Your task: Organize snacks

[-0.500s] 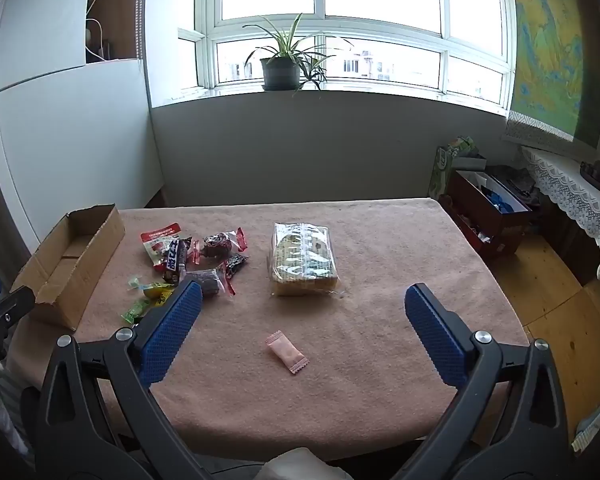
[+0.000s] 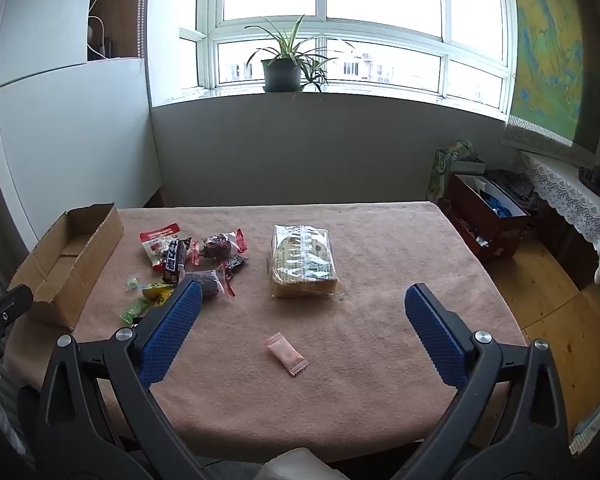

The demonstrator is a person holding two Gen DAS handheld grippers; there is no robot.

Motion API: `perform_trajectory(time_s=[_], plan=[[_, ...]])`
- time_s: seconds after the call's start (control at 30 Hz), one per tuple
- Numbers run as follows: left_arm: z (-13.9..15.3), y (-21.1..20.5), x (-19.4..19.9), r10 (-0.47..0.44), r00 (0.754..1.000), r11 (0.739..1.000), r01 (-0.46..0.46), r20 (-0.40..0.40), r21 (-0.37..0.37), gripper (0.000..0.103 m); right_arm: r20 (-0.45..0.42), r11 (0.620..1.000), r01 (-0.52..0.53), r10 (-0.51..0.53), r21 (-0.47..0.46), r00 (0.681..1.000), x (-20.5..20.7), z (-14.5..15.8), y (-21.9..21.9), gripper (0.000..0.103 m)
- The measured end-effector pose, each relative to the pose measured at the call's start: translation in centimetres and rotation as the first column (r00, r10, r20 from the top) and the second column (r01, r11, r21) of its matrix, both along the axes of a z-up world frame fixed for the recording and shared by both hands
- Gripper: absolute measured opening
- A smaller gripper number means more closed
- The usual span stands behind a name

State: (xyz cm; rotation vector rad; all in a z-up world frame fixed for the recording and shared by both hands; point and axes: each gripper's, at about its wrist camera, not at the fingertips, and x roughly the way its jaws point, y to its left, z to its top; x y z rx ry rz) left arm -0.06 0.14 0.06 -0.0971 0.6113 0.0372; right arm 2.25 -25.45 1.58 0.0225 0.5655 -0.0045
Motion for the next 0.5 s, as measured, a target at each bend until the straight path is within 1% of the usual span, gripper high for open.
perform_trajectory(time_s=[0.5], plan=[[-0.05, -0.23, -0.08, -0.004, 1.000, 1.000, 0.004, -0.003, 0.003, 0.102, 0.001, 1.000, -0.010, 0.010, -0.005, 1.000, -0.11, -0.20, 0.49, 0.103]])
